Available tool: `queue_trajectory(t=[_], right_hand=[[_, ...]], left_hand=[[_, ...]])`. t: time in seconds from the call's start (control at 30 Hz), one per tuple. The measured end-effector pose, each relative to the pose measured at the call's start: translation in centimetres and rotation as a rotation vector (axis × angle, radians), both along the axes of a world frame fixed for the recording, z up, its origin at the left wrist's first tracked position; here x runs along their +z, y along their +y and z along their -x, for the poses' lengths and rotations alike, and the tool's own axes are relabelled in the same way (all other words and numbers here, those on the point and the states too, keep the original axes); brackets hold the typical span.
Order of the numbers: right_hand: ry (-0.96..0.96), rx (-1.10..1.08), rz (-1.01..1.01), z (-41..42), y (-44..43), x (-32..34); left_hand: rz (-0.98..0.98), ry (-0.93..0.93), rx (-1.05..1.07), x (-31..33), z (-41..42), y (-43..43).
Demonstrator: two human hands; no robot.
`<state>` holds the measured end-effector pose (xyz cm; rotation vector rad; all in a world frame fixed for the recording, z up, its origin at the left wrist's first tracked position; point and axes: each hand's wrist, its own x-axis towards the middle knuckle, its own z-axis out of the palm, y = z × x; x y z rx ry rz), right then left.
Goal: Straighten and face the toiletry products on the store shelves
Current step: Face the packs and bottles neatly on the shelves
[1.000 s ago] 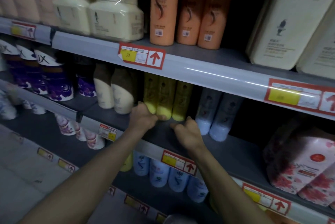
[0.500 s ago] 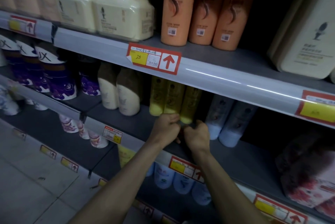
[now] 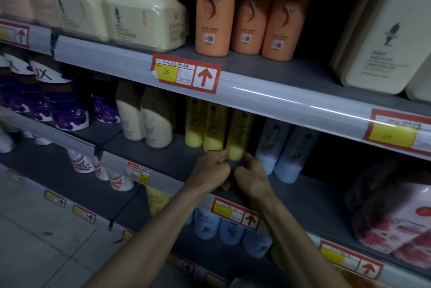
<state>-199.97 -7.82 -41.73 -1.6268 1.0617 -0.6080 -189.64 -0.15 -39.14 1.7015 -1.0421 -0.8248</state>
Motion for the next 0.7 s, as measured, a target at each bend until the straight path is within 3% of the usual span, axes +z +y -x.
queue_trajectory(t=[0.37,0.47,0.57,0.63,0.7], right_hand=[[-0.01,-0.02,0.005,0.9,1.2,0.6],[-0.023,-0.112,0.093,1.6,1.8,1.3],[-0.02,-0.111,0.066,0.9,2.6,2.0],[0.0,0.001,0.051,-1.4,3.6,2.3],[-0.007,0.151,0.028,-4.7,5.5,2.9]], left_hand=[[0.016,0.015,0.045,0.5,-0.5,1.3],[0.111,0.092,0.235,1.3,-2.3,3.1],[0.246,0.217,0.554,2.1,-5.7,6.3],[0.324,0.252,0.742,1.7,-8.7,8.0],[0.312,0.14,0.816,0.8,-11.9,8.9]])
